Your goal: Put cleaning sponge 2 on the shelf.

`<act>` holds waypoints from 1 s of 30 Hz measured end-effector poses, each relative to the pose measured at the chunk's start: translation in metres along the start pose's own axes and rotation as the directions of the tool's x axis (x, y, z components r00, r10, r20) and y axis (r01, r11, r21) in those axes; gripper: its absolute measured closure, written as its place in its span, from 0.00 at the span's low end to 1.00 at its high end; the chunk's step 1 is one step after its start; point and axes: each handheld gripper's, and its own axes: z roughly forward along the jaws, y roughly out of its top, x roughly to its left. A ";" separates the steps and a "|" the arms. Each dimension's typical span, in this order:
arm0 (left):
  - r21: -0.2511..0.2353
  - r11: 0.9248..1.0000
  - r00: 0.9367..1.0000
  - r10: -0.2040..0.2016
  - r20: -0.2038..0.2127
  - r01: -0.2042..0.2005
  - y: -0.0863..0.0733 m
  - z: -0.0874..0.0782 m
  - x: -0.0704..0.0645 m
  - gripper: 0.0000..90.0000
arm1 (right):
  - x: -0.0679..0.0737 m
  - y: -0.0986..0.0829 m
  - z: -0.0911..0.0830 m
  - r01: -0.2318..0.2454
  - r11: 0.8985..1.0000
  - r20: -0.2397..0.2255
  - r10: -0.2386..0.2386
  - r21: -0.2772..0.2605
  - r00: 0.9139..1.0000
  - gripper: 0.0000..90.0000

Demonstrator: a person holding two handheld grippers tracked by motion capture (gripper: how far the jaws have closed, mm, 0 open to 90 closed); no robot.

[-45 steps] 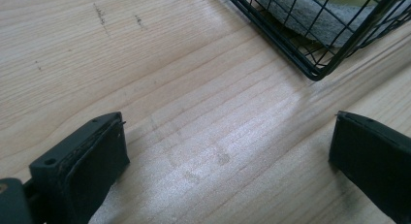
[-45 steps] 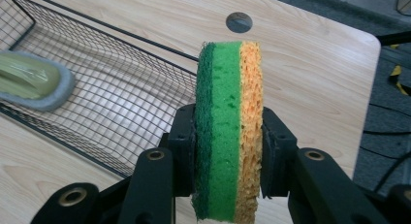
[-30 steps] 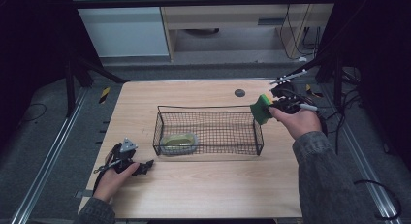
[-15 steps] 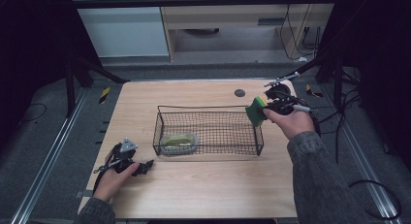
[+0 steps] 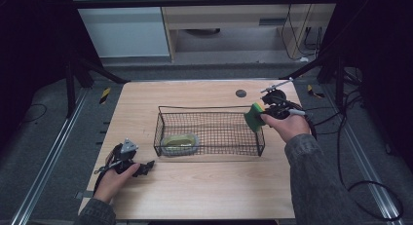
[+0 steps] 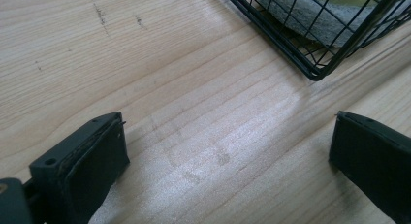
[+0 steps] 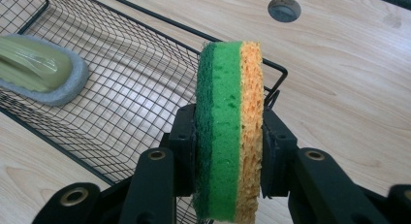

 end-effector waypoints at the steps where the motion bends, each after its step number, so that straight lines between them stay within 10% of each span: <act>1: 0.000 1.000 1.000 0.000 0.000 0.000 0.000 0.000 0.000 0.00 | 0.000 0.000 0.001 0.003 1.000 0.001 -0.003 0.003 1.000 0.72; 30: 0.000 1.000 1.000 -0.003 0.001 0.003 0.000 0.000 0.000 0.00 | -0.006 -0.014 0.043 -0.024 0.997 0.017 0.023 0.079 1.000 0.72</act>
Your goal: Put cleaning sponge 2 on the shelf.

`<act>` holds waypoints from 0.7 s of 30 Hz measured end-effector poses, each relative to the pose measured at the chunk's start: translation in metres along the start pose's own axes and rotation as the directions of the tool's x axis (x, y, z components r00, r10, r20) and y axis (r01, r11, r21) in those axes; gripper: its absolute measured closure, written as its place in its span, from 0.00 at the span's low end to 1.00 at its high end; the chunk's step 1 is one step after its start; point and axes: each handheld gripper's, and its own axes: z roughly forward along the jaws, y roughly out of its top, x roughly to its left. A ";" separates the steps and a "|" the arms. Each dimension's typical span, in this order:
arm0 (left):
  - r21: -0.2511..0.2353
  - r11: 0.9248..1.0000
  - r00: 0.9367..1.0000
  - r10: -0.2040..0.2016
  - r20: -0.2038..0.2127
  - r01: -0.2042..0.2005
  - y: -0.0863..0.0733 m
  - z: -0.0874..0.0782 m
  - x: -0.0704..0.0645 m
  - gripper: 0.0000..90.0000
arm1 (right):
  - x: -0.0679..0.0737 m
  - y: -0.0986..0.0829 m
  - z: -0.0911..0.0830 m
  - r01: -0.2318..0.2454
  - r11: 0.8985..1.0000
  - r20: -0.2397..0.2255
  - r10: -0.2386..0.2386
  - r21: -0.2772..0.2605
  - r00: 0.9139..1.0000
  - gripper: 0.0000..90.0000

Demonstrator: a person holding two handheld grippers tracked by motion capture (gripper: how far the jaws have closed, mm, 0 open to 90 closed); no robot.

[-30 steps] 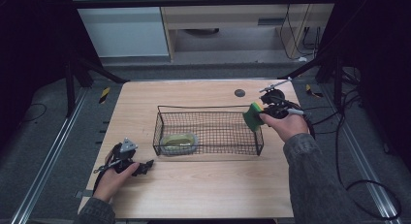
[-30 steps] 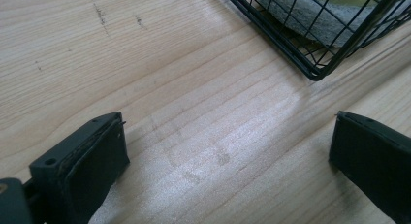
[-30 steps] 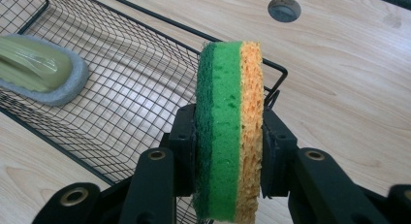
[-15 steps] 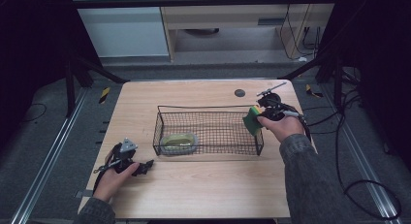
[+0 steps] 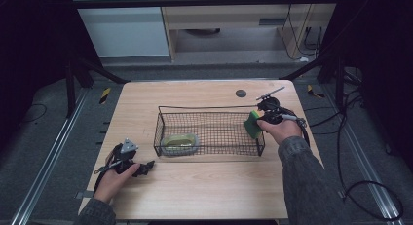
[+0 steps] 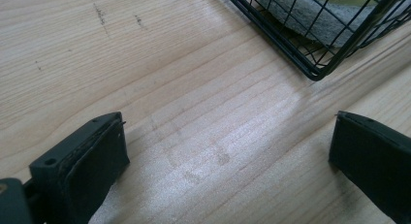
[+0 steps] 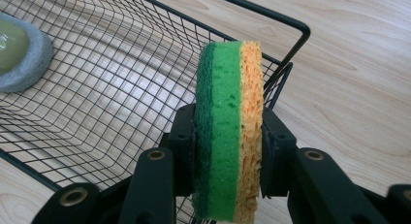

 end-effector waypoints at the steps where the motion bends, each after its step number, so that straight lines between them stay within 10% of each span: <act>1: 0.000 1.000 1.000 0.000 0.000 0.000 0.000 0.000 0.000 0.00 | 0.000 0.000 0.001 0.008 1.000 0.001 -0.008 0.000 1.000 0.72; 21: 0.001 1.000 1.000 0.003 0.003 -0.003 0.000 0.000 0.000 0.00 | 0.006 -0.001 0.018 0.033 0.999 0.025 -0.033 0.022 0.999 0.72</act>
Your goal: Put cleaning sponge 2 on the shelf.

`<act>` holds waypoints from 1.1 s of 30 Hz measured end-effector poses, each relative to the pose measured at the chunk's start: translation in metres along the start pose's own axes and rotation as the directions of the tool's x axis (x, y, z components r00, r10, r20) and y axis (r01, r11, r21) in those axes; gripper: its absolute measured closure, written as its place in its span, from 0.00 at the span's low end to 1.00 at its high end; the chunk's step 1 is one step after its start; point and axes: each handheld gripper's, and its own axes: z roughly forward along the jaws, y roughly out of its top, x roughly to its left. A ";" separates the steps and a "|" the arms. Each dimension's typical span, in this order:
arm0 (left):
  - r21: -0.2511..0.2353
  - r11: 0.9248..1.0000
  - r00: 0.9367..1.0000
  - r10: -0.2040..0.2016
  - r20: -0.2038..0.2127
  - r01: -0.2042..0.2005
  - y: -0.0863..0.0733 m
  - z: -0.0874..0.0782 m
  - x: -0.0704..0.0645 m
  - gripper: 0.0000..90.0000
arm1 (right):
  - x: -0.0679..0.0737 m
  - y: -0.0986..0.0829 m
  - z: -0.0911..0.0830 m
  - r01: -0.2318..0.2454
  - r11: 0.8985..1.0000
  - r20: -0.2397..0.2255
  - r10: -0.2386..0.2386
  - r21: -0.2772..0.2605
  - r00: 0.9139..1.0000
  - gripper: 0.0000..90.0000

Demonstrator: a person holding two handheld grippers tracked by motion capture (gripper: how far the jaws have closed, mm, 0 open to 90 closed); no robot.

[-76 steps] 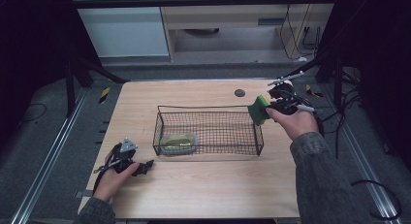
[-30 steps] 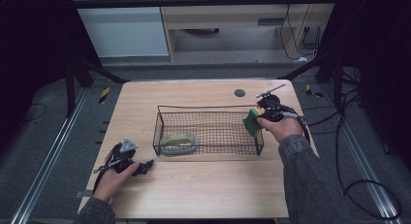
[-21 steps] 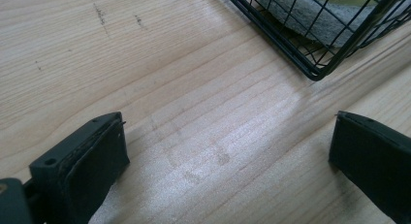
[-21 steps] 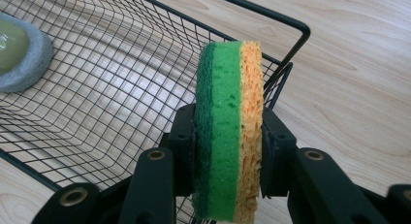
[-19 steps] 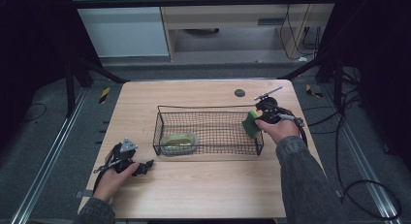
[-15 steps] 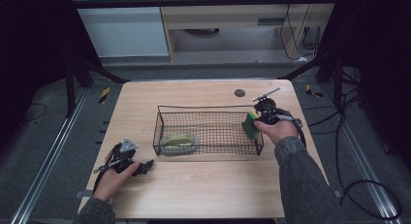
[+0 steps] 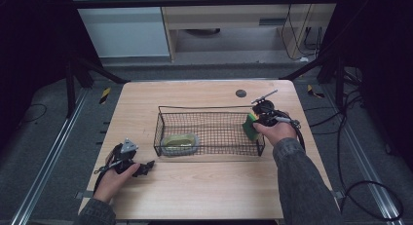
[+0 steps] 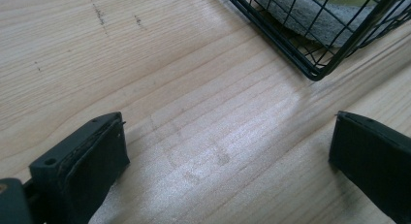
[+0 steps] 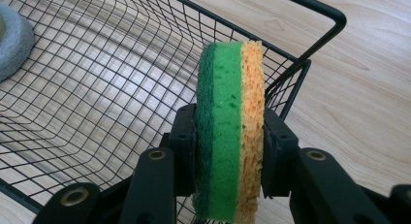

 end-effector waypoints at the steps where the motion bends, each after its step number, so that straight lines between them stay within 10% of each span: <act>1: 0.000 1.000 1.000 0.000 0.000 0.000 0.000 0.000 0.000 0.00 | 0.000 0.000 0.000 0.002 1.000 0.001 -0.002 0.002 1.000 0.72; 33: 0.000 1.000 1.000 0.001 0.001 -0.001 0.000 0.000 0.000 0.00 | 0.005 0.005 0.005 0.021 1.000 0.026 -0.021 -0.016 0.999 0.68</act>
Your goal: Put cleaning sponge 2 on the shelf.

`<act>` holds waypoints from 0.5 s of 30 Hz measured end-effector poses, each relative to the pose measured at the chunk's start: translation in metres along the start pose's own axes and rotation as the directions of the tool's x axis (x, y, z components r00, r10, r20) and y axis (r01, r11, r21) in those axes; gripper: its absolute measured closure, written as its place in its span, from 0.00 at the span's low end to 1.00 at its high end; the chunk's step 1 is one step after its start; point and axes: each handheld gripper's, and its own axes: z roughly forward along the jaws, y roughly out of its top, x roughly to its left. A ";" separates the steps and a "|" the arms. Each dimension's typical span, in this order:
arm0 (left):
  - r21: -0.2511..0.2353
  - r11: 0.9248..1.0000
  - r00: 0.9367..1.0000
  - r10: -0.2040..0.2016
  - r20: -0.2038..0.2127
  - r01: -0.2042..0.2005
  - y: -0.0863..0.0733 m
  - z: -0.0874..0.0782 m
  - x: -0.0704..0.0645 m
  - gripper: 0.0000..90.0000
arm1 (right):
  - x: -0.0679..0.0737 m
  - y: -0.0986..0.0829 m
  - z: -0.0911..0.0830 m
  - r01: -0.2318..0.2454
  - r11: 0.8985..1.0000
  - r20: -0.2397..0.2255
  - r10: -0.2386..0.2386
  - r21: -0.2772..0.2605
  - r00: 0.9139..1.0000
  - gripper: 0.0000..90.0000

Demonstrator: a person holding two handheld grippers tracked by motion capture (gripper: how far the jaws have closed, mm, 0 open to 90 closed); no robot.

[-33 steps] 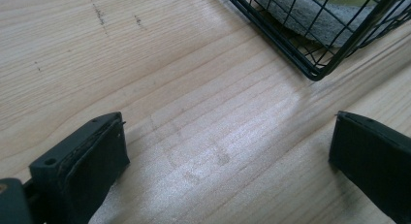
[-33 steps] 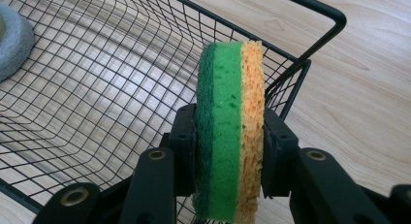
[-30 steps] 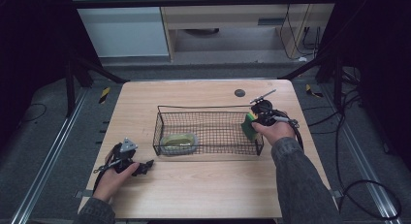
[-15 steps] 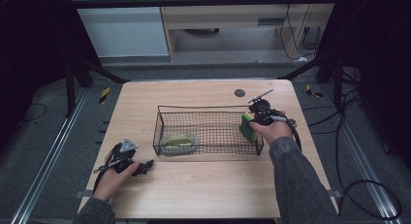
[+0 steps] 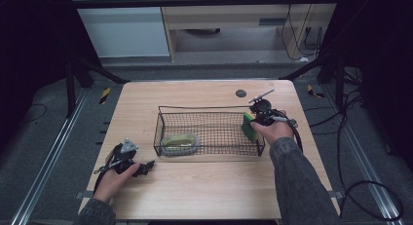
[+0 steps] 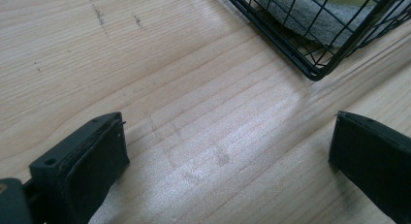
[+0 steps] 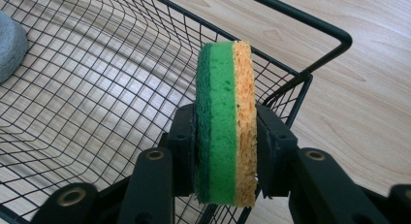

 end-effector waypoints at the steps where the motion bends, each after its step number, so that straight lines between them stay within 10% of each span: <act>1: 0.000 1.000 1.000 0.000 0.000 0.000 0.000 0.000 0.000 0.00 | 0.001 0.000 0.000 -0.002 1.000 -0.002 0.002 -0.002 1.000 0.66; 15: 0.000 1.000 1.000 0.000 0.000 0.000 0.000 0.000 0.000 0.00 | 0.012 0.002 -0.009 0.020 0.999 -0.027 -0.020 -0.025 0.999 0.64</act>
